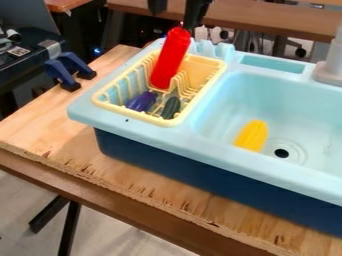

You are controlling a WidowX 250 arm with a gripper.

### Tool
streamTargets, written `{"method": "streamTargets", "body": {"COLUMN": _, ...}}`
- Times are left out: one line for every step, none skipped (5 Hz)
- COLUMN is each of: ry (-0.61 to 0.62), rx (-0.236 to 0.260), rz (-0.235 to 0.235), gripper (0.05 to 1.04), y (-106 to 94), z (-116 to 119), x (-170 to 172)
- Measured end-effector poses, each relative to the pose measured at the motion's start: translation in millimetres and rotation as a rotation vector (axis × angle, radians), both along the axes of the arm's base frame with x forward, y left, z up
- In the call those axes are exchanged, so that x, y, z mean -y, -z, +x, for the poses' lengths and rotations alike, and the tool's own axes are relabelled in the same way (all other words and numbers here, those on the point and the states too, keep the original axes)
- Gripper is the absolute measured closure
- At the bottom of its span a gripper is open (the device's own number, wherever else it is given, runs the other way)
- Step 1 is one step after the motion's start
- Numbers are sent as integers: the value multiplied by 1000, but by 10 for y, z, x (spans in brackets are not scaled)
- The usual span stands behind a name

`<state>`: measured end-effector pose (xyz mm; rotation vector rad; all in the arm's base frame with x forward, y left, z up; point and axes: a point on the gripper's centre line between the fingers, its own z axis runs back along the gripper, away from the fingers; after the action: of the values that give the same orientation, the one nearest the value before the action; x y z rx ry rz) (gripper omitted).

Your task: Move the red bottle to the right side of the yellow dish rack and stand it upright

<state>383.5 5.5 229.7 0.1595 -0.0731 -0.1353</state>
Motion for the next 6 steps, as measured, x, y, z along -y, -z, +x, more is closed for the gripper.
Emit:
{"method": "streamTargets", "body": {"ry": -10, "rx": -4, "rz": -5, "gripper": 81, "y": 7, "z": 0, "x": -79}}
{"method": "streamTargets", "body": {"ry": -12, "rx": 13, "rz": -16, "gripper": 81, "y": 4, "z": 25, "x": -130}}
{"method": "streamTargets", "body": {"ry": 0, "rx": -5, "rz": -14, "gripper": 81, "y": 102, "z": 67, "x": -160}}
{"method": "streamTargets", "body": {"ry": 11, "rx": 26, "rz": -12, "gripper": 81, "y": 108, "z": 120, "x": -161}}
{"method": "streamTargets", "body": {"ry": 14, "rx": 33, "rz": -22, "gripper": 81, "y": 165, "z": 169, "x": -157}}
{"method": "streamTargets", "body": {"ry": 14, "rx": 19, "rz": -24, "gripper": 81, "y": 269, "z": 274, "x": -154}}
